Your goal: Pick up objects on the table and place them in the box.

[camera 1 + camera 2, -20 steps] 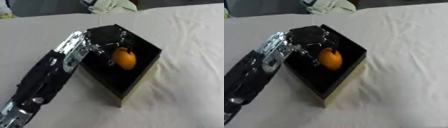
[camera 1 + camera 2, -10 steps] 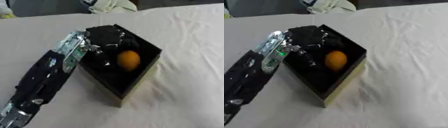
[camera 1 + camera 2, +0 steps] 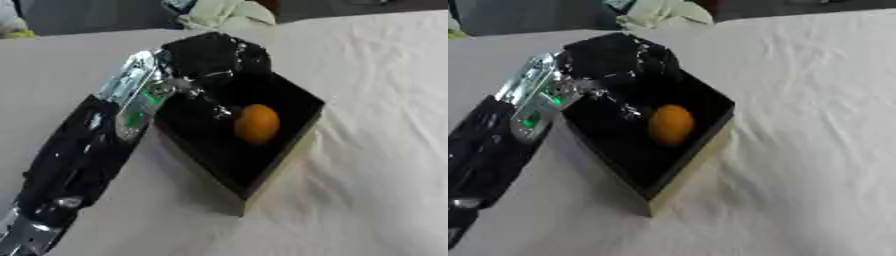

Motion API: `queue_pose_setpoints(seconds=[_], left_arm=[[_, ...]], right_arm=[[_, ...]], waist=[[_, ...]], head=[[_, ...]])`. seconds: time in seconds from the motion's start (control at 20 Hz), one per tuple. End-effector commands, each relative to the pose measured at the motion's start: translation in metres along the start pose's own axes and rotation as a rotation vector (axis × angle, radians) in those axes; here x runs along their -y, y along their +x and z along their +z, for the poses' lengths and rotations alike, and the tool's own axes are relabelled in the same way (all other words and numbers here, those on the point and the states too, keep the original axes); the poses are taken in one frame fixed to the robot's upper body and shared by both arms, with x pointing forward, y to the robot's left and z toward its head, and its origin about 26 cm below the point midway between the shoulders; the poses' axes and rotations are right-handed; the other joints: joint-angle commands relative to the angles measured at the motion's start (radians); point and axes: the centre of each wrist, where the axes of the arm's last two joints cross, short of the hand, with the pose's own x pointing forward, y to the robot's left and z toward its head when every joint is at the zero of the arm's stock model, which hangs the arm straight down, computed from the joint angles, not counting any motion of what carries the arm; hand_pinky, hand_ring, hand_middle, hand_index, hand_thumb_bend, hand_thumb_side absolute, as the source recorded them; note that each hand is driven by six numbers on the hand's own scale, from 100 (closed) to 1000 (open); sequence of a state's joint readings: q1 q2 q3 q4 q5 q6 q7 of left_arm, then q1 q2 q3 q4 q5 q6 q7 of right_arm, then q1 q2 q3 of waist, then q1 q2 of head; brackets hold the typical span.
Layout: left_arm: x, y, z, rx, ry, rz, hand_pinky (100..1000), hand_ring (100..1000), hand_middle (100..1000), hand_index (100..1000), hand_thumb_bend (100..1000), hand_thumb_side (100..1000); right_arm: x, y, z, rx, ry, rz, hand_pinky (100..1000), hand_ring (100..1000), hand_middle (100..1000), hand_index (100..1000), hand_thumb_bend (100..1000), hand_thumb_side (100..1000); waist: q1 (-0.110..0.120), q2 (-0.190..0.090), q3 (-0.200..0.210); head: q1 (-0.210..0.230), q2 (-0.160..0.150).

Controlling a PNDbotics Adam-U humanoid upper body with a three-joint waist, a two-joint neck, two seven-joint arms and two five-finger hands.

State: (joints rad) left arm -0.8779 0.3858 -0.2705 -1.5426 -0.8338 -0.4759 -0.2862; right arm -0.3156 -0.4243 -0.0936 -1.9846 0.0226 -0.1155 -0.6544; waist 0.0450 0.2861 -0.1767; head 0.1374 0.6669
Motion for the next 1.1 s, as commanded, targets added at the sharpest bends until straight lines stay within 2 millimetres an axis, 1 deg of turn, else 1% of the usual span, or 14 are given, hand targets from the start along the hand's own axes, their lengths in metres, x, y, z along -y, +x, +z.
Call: queue_pose_setpoints(seconds=[0.05,0.2,0.35,0.45,0.55,0.6,0.7,0.75,0.8,0.9,1.1], left_arm=[[-0.036,-0.008,0.019,-0.041,0.175,0.015,450,665,740,761,423,100],[-0.055,-0.013,0.042,-0.089,0.282,0.028,460,670,746,759,424,100],[-0.071,-0.019,0.069,-0.157,0.372,0.023,456,665,741,742,413,100],[-0.077,-0.022,0.086,-0.212,0.427,0.027,452,659,737,723,389,100],[-0.08,-0.023,0.102,-0.262,0.495,0.043,453,657,735,712,346,112],[-0.08,-0.024,0.11,-0.287,0.532,0.056,455,655,735,705,299,177],[-0.08,-0.025,0.126,-0.351,0.61,0.079,453,648,729,692,237,256],[-0.079,-0.025,0.133,-0.378,0.657,0.098,454,647,728,688,212,275],[-0.077,-0.024,0.139,-0.398,0.698,0.114,457,646,727,685,174,320],[-0.072,-0.023,0.15,-0.435,0.784,0.154,461,642,722,680,162,376],[-0.061,-0.019,0.17,-0.5,0.949,0.216,462,633,711,677,150,433]], right_arm=[[0.005,0.006,-0.008,0.041,-0.007,0.014,769,748,649,861,292,1000],[0.007,0.006,-0.009,0.046,-0.01,0.021,769,748,649,861,292,1000],[0.008,0.006,-0.01,0.051,-0.015,0.026,769,748,649,861,293,1000],[0.009,0.006,-0.01,0.054,-0.019,0.028,769,748,649,861,294,1000],[0.009,0.006,-0.011,0.057,-0.023,0.03,769,748,649,861,293,1000],[0.01,0.006,-0.011,0.059,-0.026,0.031,768,747,649,861,294,1000],[0.01,0.006,-0.012,0.065,-0.03,0.031,768,747,650,861,294,1000],[0.01,0.006,-0.012,0.067,-0.032,0.032,768,747,650,861,294,1000],[0.01,0.007,-0.013,0.069,-0.034,0.032,768,747,650,861,294,1000],[0.01,0.007,-0.013,0.071,-0.037,0.031,768,747,650,860,295,1000],[0.01,0.007,-0.014,0.079,-0.043,0.03,768,747,650,860,295,1000]], waist=[[-0.002,-0.024,0.004],[0.0,-0.024,0.008],[0.0,-0.022,0.012],[0.0,-0.02,0.015],[-0.002,-0.017,0.016],[-0.003,-0.016,0.017],[-0.006,-0.014,0.02],[-0.007,-0.012,0.021],[-0.008,-0.011,0.022],[-0.011,-0.008,0.023],[-0.018,-0.003,0.026]], head=[[-0.009,-0.008],[-0.017,-0.004],[-0.025,-0.003],[-0.028,-0.003],[-0.03,-0.004],[-0.031,-0.003],[-0.031,-0.001],[-0.032,0.0],[-0.031,0.0],[-0.032,-0.001],[-0.029,0.0]])
